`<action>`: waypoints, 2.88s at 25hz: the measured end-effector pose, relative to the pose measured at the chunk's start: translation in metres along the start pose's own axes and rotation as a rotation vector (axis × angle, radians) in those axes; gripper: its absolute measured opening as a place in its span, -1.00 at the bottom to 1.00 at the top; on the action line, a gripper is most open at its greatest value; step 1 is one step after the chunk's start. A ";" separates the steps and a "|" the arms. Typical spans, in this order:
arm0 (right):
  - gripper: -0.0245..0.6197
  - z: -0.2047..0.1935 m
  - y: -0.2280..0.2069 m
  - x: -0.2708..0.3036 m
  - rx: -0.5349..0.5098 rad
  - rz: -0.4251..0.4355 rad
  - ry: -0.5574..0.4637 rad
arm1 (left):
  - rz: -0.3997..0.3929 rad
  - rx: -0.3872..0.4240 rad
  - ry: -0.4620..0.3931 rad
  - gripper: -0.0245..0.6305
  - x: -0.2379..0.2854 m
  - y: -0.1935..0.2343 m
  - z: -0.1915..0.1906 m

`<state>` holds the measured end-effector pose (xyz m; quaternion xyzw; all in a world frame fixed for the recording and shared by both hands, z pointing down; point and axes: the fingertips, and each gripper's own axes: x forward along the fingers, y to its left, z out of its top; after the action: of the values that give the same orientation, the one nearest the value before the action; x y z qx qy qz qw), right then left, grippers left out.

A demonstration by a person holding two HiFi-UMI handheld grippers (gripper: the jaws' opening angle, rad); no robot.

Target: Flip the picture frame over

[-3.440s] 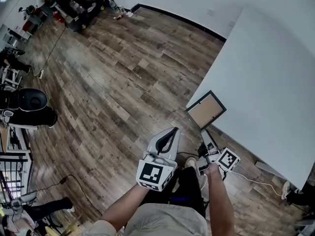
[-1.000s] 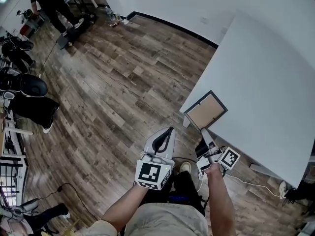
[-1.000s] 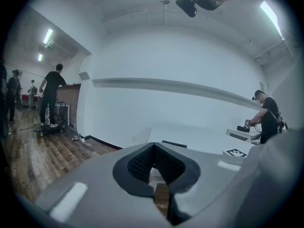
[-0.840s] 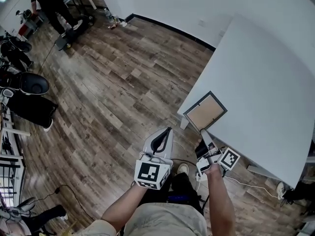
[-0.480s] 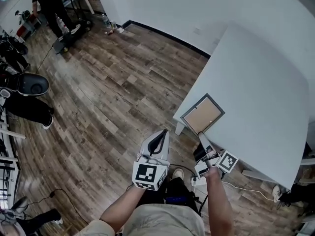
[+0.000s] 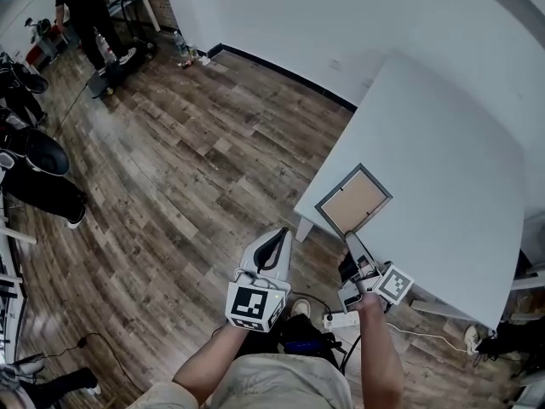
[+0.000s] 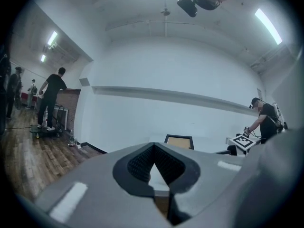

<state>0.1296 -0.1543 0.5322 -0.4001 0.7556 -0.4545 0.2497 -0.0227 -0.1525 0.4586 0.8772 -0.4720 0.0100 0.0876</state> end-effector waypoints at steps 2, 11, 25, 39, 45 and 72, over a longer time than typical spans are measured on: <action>-0.65 0.003 0.005 -0.001 -0.030 -0.004 -0.009 | -0.005 0.001 -0.010 -0.92 -0.002 -0.001 0.002; -0.65 0.016 0.014 -0.001 -0.106 -0.039 -0.039 | 0.000 -0.004 -0.019 -0.93 -0.004 -0.003 0.008; -0.65 0.022 -0.011 -0.006 -0.246 -0.302 0.000 | 0.034 0.009 -0.027 -0.92 -0.013 0.013 0.013; -0.65 0.016 -0.016 -0.001 -0.579 -0.483 0.129 | 0.031 0.017 -0.030 -0.92 -0.011 0.015 0.015; -0.65 0.016 -0.015 0.000 -0.709 -0.538 0.159 | 0.026 0.023 -0.033 -0.92 -0.009 0.012 0.016; -0.65 0.004 -0.021 -0.001 -1.492 -0.784 0.403 | 0.036 0.024 -0.029 -0.92 -0.014 0.010 0.013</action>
<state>0.1406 -0.1611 0.5491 -0.6028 0.6937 0.0444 -0.3916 -0.0399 -0.1484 0.4458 0.8696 -0.4887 0.0044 0.0697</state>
